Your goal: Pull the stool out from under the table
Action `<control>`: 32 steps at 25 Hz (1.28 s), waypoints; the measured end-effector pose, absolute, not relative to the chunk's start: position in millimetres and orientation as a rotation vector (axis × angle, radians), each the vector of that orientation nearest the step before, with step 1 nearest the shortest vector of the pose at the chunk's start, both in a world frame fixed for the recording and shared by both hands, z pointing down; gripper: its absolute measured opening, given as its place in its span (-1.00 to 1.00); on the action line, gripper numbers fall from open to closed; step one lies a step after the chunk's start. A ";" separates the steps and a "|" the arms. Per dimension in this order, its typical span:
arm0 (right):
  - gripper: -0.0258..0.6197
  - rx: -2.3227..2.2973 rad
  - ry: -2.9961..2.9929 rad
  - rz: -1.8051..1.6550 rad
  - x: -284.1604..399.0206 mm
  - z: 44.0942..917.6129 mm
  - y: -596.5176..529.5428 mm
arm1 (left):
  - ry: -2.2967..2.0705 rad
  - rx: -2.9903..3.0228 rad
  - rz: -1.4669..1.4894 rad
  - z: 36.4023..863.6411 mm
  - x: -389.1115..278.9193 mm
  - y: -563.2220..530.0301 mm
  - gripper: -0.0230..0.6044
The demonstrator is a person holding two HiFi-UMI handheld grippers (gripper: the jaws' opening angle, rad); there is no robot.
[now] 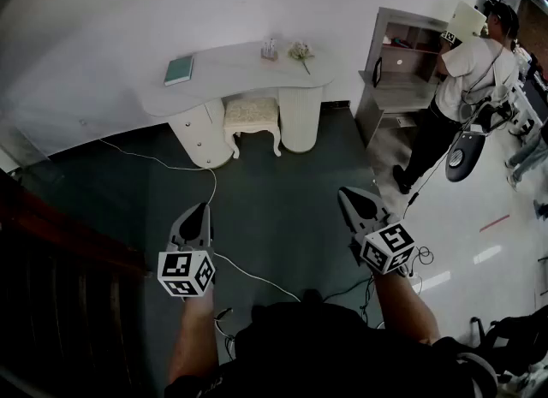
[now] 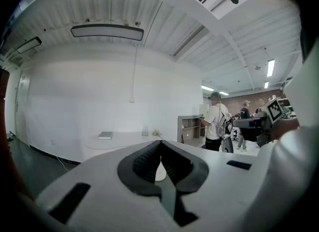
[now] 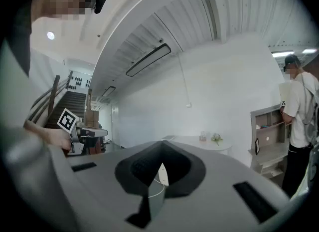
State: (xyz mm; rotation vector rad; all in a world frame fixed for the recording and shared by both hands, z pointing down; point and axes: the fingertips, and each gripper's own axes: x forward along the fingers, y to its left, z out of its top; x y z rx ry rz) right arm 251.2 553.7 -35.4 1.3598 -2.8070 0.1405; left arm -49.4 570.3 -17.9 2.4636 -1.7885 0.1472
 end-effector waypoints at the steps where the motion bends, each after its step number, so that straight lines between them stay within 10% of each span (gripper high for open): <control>1: -0.92 1.362 -2.806 0.144 252.2 -34.7 552.3 | -1.784 2.460 0.149 -16.4 -48.0 569.4 -0.90; 32: -0.91 1.126 -2.834 0.352 302.9 22.8 541.9 | -1.742 2.311 0.218 35.5 35.0 568.4 -0.89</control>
